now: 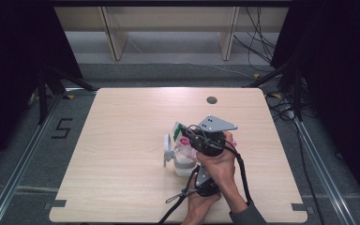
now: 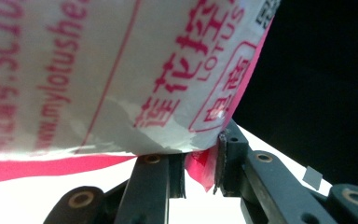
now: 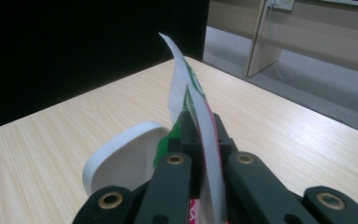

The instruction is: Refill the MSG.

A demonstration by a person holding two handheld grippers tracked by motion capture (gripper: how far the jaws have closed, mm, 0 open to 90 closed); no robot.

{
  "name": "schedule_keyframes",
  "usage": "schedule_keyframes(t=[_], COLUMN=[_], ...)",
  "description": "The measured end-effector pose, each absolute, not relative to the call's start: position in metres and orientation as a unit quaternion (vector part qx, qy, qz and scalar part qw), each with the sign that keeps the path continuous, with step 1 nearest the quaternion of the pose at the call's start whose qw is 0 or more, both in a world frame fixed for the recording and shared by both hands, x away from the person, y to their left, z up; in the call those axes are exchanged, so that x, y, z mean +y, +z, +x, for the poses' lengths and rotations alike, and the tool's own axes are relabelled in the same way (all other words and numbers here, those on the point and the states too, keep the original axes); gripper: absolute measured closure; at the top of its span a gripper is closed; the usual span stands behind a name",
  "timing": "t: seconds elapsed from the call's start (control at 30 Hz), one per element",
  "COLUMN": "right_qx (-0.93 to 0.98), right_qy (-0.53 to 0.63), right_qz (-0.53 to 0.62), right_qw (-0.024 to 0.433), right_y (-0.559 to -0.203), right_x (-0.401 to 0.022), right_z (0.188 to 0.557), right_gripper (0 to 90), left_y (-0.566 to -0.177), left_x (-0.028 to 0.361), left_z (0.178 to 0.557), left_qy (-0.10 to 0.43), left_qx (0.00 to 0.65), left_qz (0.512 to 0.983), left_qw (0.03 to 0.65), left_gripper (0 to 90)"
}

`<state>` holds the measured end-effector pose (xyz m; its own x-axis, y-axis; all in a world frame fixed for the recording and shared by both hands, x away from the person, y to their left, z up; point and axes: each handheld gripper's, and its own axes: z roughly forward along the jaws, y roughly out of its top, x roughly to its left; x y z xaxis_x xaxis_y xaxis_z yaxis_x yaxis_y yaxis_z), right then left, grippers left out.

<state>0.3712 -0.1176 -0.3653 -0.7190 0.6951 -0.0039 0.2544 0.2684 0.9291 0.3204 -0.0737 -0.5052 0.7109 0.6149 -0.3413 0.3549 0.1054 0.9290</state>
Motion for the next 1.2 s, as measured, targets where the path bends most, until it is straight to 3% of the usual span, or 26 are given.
schedule_keyframes(t=[0.1, 0.3, 0.67, 1.2], right_qx=[0.771, 0.771, 0.777, 0.787], right_qy=[0.516, 0.523, 0.508, 0.499], right_qz=[0.304, 0.301, 0.308, 0.294], right_qw=[0.217, 0.205, 0.209, 0.211], right_y=[-0.3652, -0.3655, -0.3636, -0.3623], right_x=[-0.1182, -0.1173, -0.1178, -0.1156], right_z=[0.3721, 0.3724, 0.3721, 0.3747], right_gripper=[89.7, 89.7, 89.6, 89.6], left_y=[-0.5054, -0.5055, -0.5055, -0.5049], left_x=[-0.0726, -0.0735, -0.0761, -0.0776], left_z=[0.322, 0.3195, 0.3235, 0.322], left_qy=[0.094, 0.112, 0.086, 0.092], left_qx=[0.343, 0.356, 0.35, 0.359], left_qz=[0.678, 0.668, 0.663, 0.652], left_qw=[0.644, 0.644, 0.656, 0.661], left_gripper=[76.1, 76.2, 76.2, 76.2])
